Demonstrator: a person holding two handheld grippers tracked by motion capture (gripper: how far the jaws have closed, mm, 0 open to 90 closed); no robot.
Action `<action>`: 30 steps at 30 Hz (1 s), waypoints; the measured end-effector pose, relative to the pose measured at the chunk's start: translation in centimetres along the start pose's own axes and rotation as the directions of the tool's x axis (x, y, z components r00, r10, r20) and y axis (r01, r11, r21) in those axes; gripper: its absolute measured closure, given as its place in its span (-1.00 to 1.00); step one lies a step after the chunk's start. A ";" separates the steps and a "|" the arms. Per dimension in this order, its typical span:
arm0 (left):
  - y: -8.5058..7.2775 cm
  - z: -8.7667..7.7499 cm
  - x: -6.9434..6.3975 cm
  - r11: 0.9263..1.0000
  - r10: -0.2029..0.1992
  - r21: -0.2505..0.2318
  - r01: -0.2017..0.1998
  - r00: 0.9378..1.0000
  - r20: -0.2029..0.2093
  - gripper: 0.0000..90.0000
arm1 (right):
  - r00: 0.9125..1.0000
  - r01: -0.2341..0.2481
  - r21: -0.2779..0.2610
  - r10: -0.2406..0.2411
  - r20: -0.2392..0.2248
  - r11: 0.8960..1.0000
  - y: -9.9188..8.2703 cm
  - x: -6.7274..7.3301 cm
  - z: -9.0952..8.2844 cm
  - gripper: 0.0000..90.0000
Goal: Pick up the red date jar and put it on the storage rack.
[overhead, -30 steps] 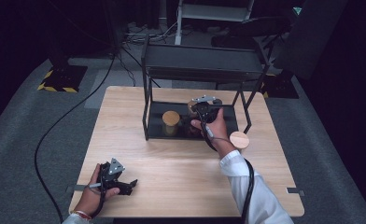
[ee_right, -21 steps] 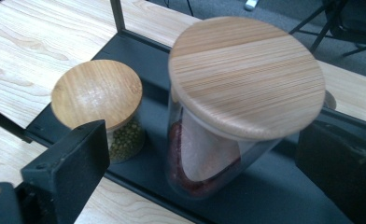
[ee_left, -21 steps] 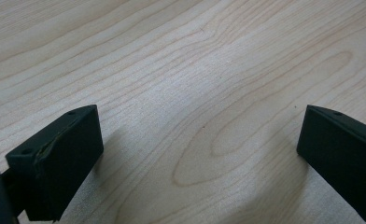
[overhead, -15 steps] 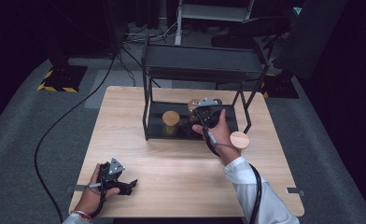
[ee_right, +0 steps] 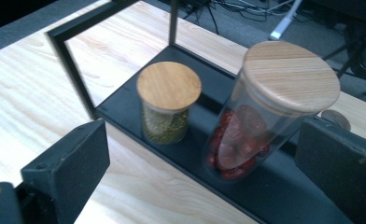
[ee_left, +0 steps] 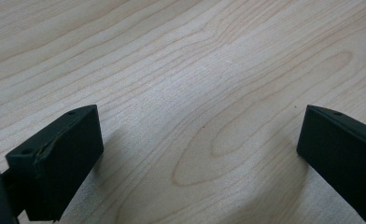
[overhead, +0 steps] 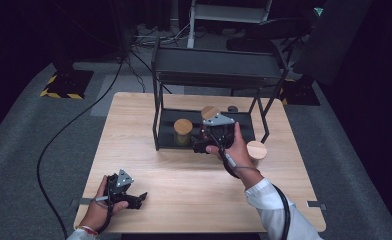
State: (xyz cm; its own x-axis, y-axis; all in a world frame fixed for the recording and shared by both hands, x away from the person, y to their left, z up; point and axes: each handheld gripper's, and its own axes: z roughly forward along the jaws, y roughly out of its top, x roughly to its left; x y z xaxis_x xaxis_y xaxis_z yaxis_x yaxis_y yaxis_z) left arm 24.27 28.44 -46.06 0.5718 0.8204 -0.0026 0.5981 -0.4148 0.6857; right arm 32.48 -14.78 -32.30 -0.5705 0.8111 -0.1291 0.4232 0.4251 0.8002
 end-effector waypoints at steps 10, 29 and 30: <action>0.0 0.0 0.0 1.000 -0.001 0.000 0.001 1.000 0.000 -1.00 | 0.997 0.076 -0.004 -0.076 -0.032 0.997 -1.9 0.7 -1.2 -0.93; 0.0 0.0 0.0 1.000 -0.001 0.001 0.001 1.000 -0.001 -1.00 | 0.981 0.186 -0.012 -0.186 -0.050 0.982 -7.2 0.5 -1.6 -0.88; 0.0 0.0 0.0 1.000 -0.002 0.001 0.002 1.000 -0.001 -1.00 | 0.981 0.189 -0.012 -0.190 -0.051 0.982 -7.4 0.4 -1.6 -0.88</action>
State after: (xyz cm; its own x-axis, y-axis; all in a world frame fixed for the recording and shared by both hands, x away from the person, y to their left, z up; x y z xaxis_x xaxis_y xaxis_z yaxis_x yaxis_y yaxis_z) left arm 24.25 28.41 -46.06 0.5700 0.8216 -0.0030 0.5995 -0.4135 0.6853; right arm 27.95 -18.24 -37.37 -0.6754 0.6942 -0.2486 0.2991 0.5661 0.7682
